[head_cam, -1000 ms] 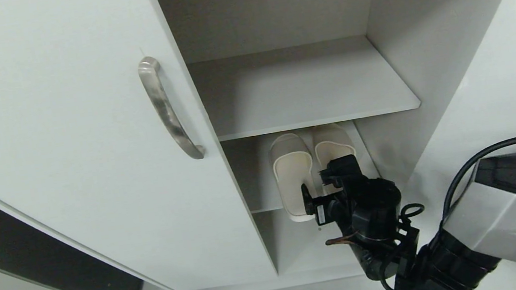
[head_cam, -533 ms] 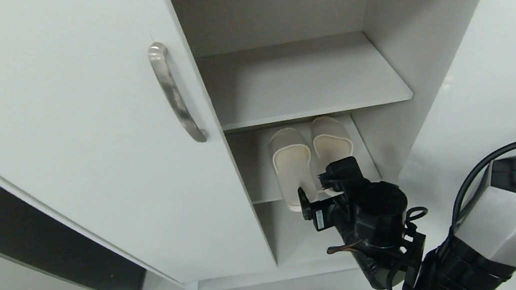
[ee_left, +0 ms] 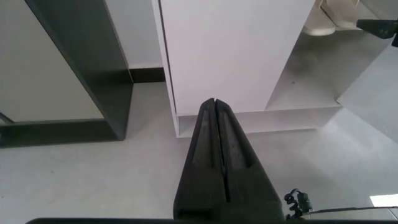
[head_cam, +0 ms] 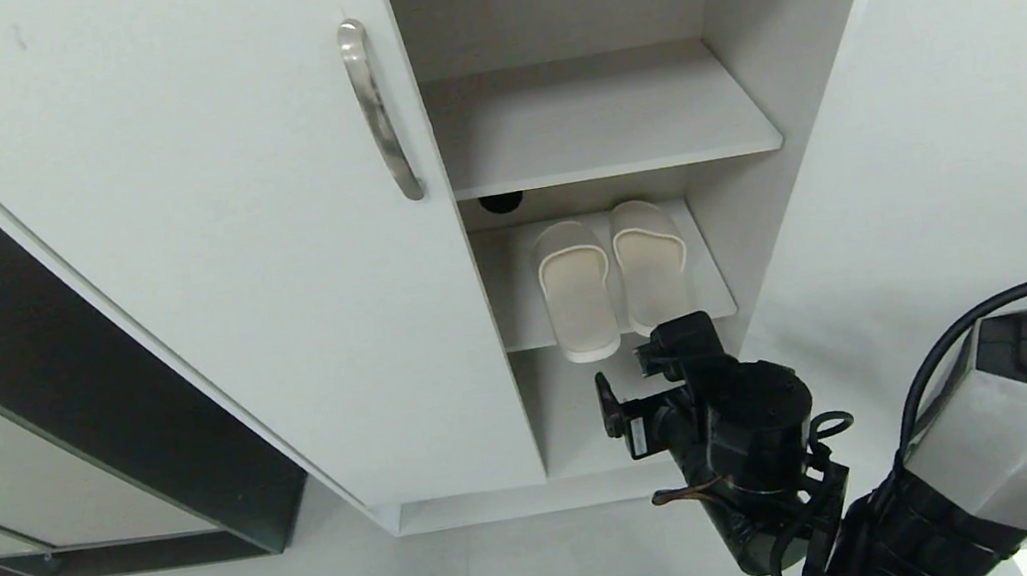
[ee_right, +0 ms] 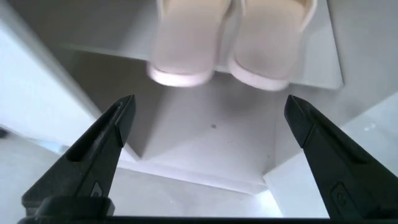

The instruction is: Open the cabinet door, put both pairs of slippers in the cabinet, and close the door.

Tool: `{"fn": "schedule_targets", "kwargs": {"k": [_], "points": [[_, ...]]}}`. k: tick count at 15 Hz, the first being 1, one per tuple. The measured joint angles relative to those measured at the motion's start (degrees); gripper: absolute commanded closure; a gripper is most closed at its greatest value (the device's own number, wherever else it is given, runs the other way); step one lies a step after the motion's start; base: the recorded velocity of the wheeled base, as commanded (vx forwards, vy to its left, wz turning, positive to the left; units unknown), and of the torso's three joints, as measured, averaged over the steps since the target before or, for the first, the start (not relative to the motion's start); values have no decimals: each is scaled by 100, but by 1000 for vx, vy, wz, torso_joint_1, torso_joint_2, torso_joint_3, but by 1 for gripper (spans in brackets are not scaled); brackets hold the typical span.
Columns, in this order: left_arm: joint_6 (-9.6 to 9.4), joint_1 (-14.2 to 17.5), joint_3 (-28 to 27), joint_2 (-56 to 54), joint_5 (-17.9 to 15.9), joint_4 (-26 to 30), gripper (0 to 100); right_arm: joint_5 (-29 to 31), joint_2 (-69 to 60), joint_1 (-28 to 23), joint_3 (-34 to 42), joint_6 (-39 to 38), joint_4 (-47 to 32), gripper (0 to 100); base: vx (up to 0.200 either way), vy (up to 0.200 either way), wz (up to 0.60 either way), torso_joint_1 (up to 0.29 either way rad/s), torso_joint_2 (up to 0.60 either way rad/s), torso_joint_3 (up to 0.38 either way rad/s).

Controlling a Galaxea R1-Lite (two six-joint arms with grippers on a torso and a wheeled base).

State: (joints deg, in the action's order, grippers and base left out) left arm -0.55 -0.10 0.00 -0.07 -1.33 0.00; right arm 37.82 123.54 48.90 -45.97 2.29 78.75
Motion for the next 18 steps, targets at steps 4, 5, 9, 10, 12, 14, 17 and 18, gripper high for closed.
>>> {"fn": "schedule_targets", "kwargs": {"k": [4, 5, 9, 10, 12, 14, 17, 18], "points": [[-5, 0, 0, 0, 0, 0, 100, 0, -2, 11, 11, 5, 24, 0, 0, 0, 0, 0, 0, 0], [-2, 2, 0, 0, 0, 0, 100, 0, -2, 11, 6, 5, 24, 0, 0, 0, 0, 0, 0, 0], [1, 0, 0, 2, -9, 0, 100, -2, 0, 13, 2, 6, 22, 0, 0, 0, 0, 2, 1, 55], [1, -1, 0, 2, -9, 0, 100, -2, -2, 13, 2, 6, 24, 0, 0, 0, 0, 2, -2, 173], [1, -1, 0, 2, -9, 0, 100, -2, -2, 13, 2, 5, 27, 0, 0, 0, 0, 2, 2, 188], [1, 2, 0, 2, -11, 0, 100, -2, 0, 13, 9, 5, 29, 0, 0, 0, 0, 5, 2, 193], [4, 0, 0, 2, -6, 0, 100, -2, 2, 13, 2, 6, 24, 0, 0, 0, 0, 2, 1, 194], [1, 0, 0, 2, -6, 0, 100, -2, 2, 13, -2, 6, 27, 0, 0, 0, 0, 2, 2, 193]]}}
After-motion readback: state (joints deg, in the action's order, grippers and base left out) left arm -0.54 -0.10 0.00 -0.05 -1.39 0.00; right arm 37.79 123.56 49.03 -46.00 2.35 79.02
